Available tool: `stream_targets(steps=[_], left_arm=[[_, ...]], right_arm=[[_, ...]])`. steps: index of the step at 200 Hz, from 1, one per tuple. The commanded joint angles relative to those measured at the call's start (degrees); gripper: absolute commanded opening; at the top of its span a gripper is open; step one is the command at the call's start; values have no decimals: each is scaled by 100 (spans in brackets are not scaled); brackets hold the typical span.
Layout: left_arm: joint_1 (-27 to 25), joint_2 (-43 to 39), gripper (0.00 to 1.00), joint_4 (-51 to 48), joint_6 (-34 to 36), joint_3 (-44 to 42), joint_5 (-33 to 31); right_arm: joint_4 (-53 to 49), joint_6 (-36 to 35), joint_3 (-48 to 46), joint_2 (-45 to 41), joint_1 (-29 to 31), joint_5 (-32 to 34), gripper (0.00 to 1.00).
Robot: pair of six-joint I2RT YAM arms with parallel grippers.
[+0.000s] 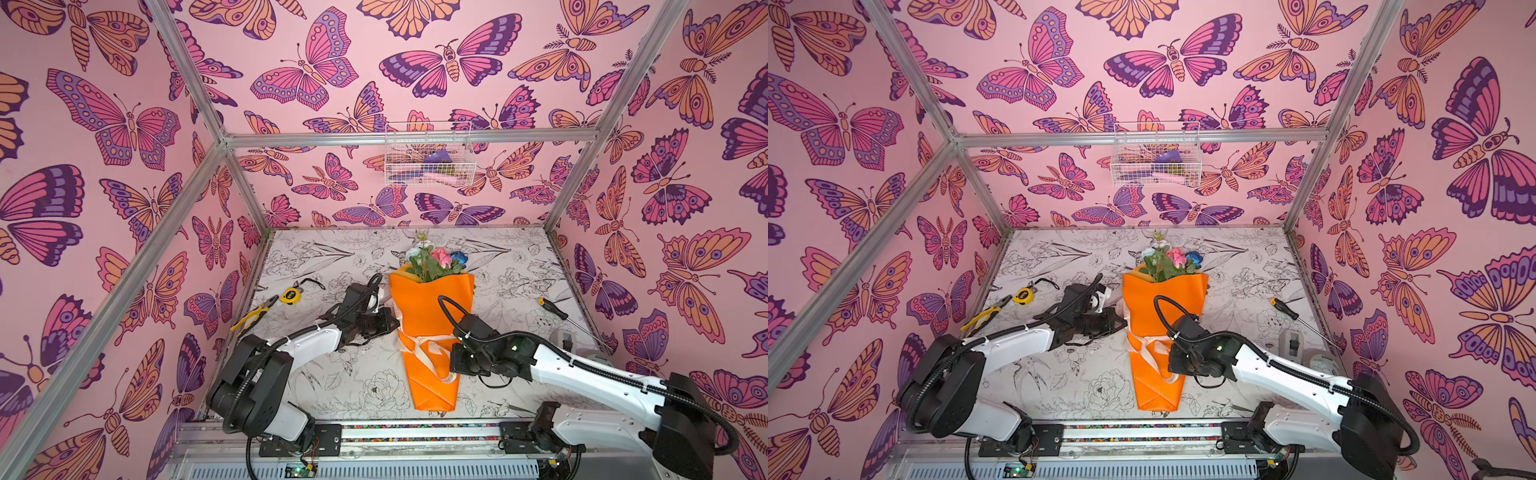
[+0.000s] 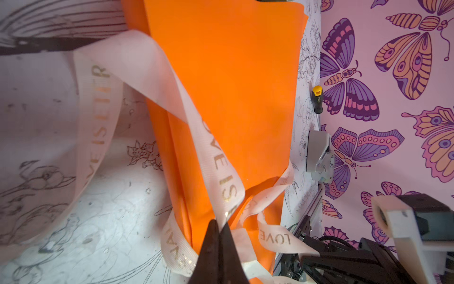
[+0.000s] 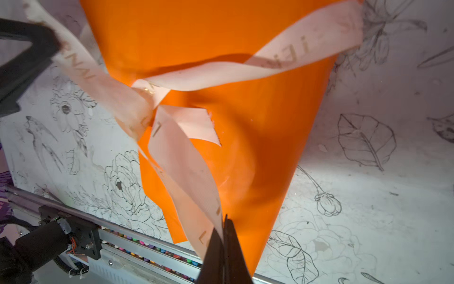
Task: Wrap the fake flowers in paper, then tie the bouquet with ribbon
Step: 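Bring the right gripper's ribbon end toward the left gripper's ribbon over the cone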
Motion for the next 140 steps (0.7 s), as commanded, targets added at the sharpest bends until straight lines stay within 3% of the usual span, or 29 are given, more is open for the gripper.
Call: stream_targets(steps=[1,22,43,79,93,108,140], left_arm=[[-23,-284,7,-367,123,-106,-174],[-61,-670,32,-824,300,-129,-478],[-176,-1326,48,-1503,671,-24,-1129],[-529,-2112,55,-2119,1455,230,-2430],[-671,-2019,56,-1991,2059,413,-2328],[-829,-1692,59,-1662,2764,598,-1812],[-1278,-452,62,-1269,3962,1156,-1106]], right_arm=[[-66,315,1,140,-24,-59,0],[-275,325,29,236,-23,41,0],[-396,349,80,249,-24,213,0],[-571,409,188,278,-51,511,0],[-603,419,210,304,-83,569,0],[-692,440,244,318,-86,648,0],[-961,465,349,288,-88,786,0]])
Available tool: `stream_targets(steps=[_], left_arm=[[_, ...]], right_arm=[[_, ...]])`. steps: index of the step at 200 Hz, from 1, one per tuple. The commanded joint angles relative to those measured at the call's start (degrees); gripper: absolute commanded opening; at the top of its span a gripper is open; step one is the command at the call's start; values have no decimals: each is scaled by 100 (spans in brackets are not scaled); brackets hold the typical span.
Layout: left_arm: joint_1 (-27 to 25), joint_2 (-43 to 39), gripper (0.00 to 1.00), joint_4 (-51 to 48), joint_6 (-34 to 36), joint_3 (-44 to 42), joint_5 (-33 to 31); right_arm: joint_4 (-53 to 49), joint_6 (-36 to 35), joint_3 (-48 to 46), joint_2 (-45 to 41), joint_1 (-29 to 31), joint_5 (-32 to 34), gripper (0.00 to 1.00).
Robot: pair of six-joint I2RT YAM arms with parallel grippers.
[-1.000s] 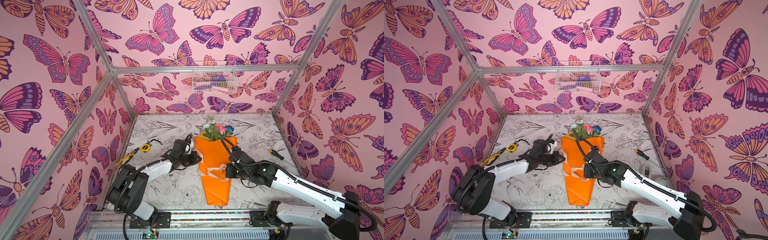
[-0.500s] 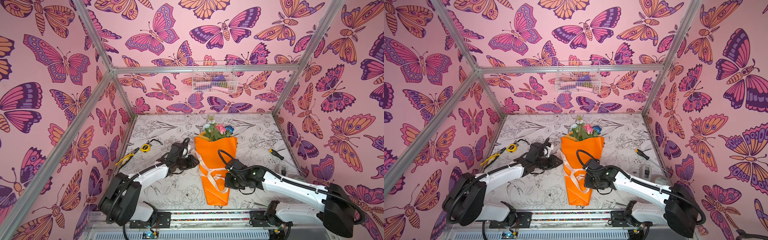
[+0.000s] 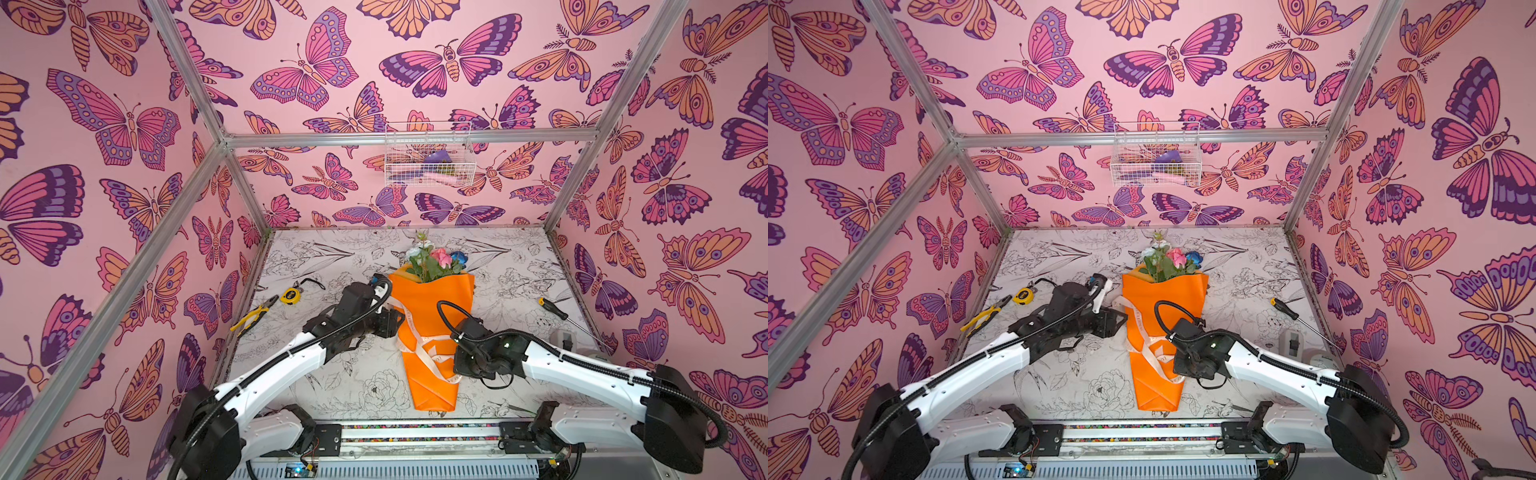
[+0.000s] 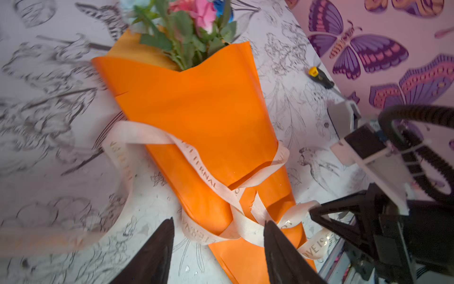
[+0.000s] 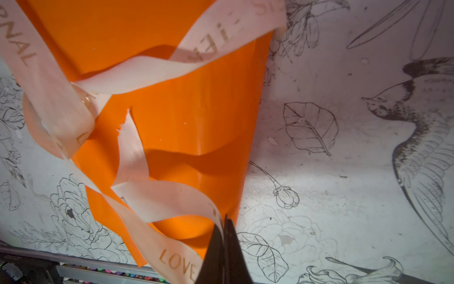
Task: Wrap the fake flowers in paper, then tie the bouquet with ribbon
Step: 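Bring the right gripper's ribbon end toward the left gripper's ribbon over the cone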
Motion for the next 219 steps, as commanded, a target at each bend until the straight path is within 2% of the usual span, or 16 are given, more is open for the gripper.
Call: stream_targets(steps=[1,28,68,123,140,164,219], left_arm=[[-315,816,62,194,1410,357,473],[-579,1639,59,204,2203,768,387],[-602,2309,58,194,2621,998,1167],[-610,2764,53,-173,2743,1110,1161],[-610,2786,46,-211,2717,1062,946],[-610,2863,45,-242,2690,1057,741],[-659,3172,39,-312,2673,1160,756]], right_arm=[[-387,182,245,-1,-28,297,0],[-463,212,236,-108,-34,399,0],[-495,219,239,-114,-34,459,0],[-449,178,283,-157,-30,475,0],[-430,163,307,-165,-18,490,0],[-368,118,318,-143,-23,470,0],[-510,72,441,-206,-16,661,0]])
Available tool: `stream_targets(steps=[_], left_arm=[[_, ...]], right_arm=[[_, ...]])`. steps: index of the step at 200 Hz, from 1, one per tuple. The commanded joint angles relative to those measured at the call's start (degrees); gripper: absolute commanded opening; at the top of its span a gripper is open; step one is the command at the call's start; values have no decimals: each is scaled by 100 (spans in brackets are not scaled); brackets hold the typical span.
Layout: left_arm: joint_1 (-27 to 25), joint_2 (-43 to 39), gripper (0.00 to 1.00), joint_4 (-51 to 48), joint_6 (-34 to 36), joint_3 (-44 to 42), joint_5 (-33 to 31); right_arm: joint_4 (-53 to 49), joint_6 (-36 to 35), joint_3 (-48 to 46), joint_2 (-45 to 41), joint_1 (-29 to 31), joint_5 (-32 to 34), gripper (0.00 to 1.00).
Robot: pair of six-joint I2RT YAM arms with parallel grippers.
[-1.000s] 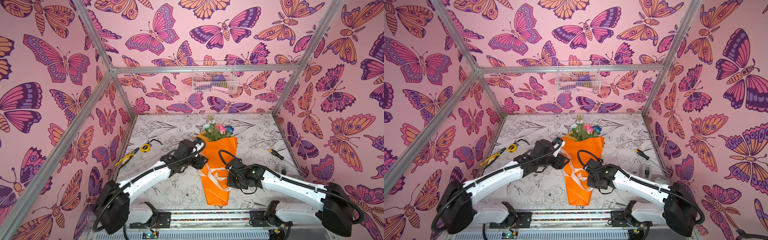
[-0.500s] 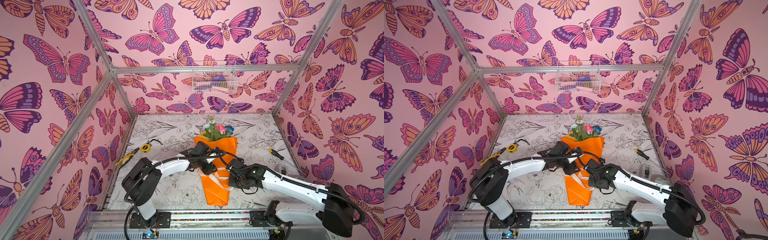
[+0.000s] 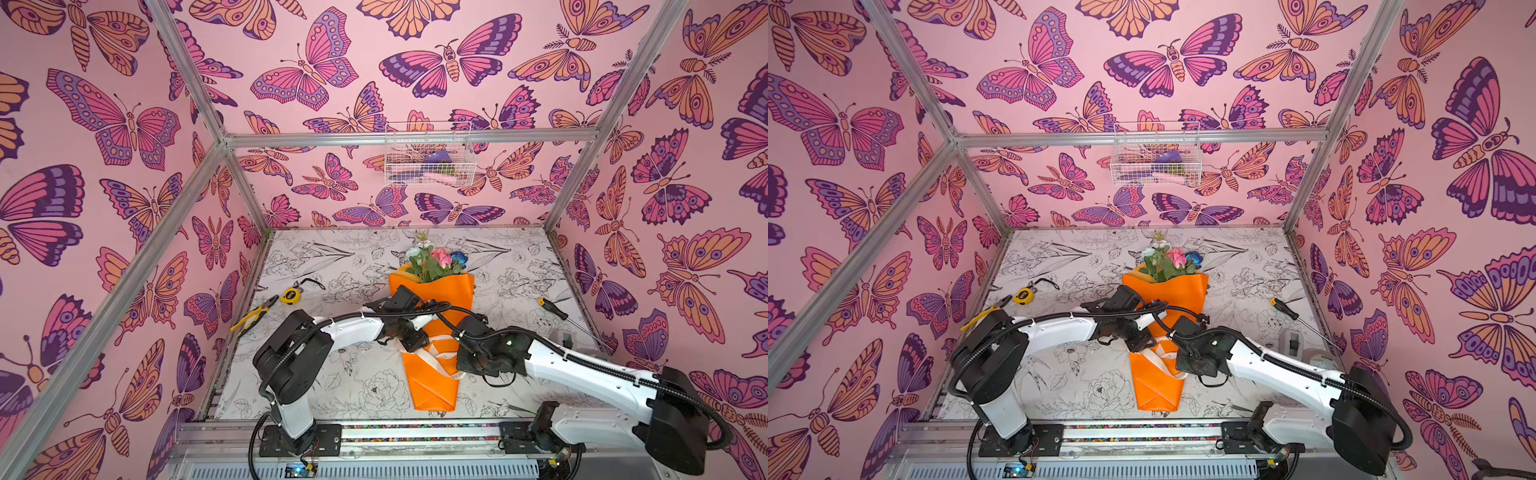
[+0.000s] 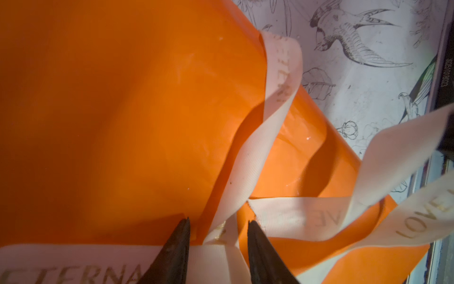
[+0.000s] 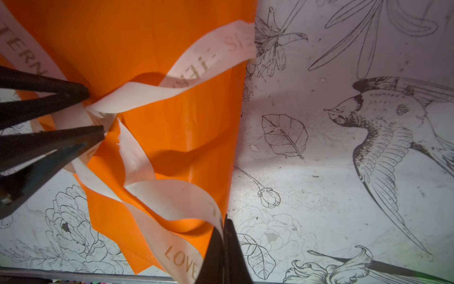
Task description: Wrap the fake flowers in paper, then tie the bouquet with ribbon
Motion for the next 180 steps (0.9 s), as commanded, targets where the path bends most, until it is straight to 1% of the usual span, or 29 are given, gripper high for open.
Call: stream_targets(steps=[1,50,88,113,147,180], left_arm=[[-66,203,38,-190,85,93,-73],[-112,233,13,-237,68,199,-161],[-165,102,0,-226,-9,256,-56],[-201,-49,0,-213,-118,291,-173],[-222,-490,0,28,-316,157,-440],[-244,-893,0,79,-327,39,-481]], right_arm=[[-156,-18,209,-146,-12,264,0],[-362,-24,293,-287,17,491,0],[-408,-32,351,-311,84,655,0],[-380,-31,382,-226,136,740,0],[-128,-36,398,-35,159,867,0],[188,-42,412,201,175,954,0]])
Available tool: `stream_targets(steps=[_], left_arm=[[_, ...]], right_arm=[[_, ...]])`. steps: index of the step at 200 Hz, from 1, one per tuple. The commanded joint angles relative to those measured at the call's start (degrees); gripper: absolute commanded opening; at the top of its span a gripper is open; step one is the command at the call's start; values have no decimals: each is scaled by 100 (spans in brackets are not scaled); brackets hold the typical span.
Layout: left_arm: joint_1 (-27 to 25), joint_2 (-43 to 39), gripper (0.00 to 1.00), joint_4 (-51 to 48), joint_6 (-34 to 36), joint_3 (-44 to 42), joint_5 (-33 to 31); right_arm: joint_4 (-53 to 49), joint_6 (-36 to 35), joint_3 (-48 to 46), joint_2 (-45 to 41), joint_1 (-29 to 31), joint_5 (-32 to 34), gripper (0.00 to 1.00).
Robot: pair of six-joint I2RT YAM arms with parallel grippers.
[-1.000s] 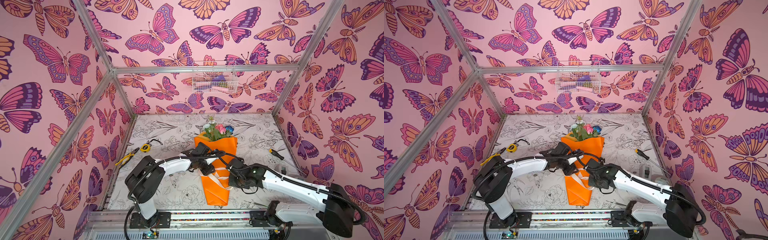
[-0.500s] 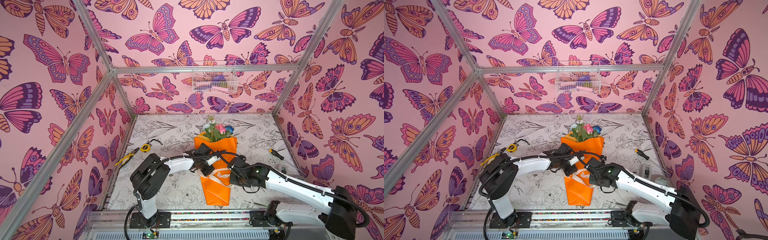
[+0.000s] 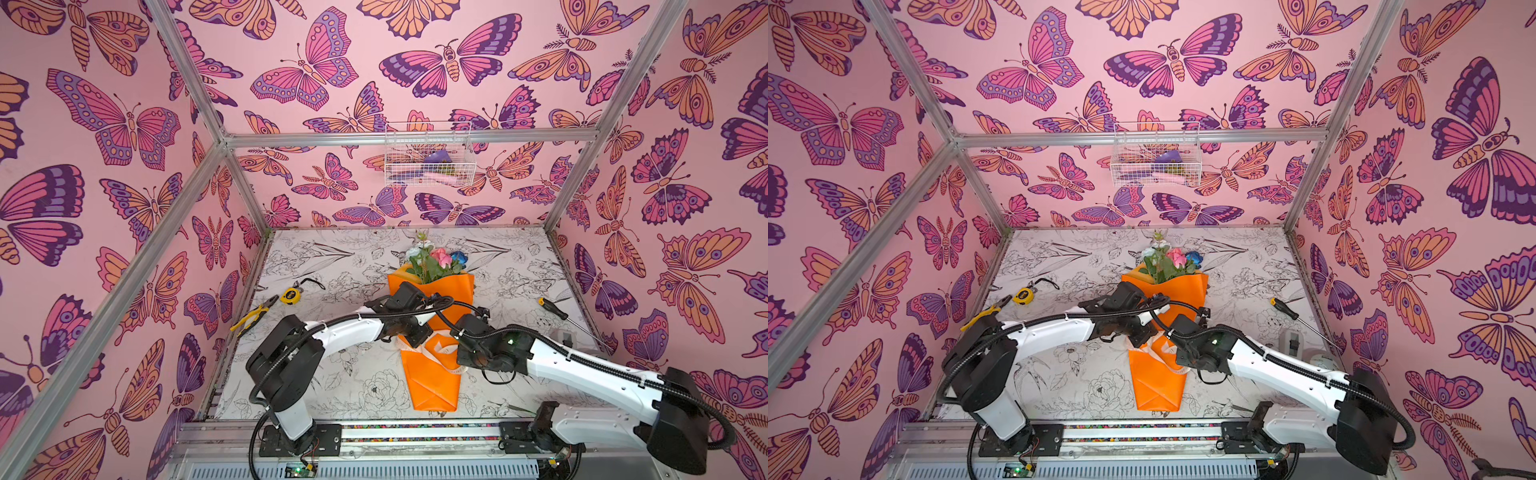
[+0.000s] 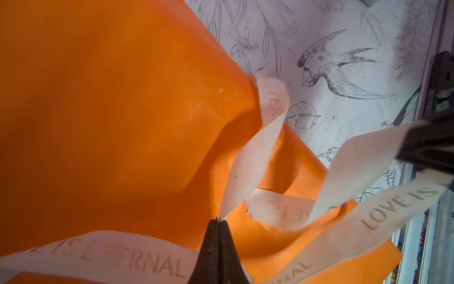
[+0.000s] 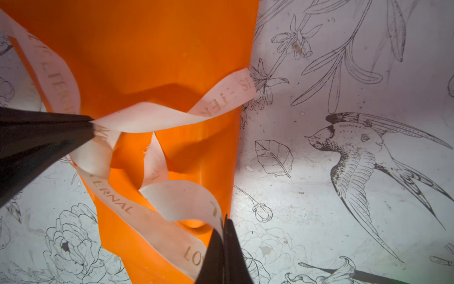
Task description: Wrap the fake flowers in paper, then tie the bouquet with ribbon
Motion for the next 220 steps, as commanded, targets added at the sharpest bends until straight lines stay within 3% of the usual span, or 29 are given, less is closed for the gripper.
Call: stream_targets(steps=[1,98,140,156,193,220], left_arm=[[-63,-320,0,48,-39,-141,-85],[-81,-475,0,42,-187,-2,-70],[-80,-518,0,72,-233,24,-161],[-80,-526,0,136,-263,-2,-173],[-81,-487,0,204,-334,-79,-181],[-80,-503,0,223,-346,-125,-199]], right_arm=[[284,-21,165,170,40,261,0],[1762,-294,344,956,85,1417,0],[2124,-412,477,1450,84,1112,1],[2239,-414,439,1557,84,846,9],[2246,-380,193,1393,92,458,41],[2075,-400,34,993,81,435,46]])
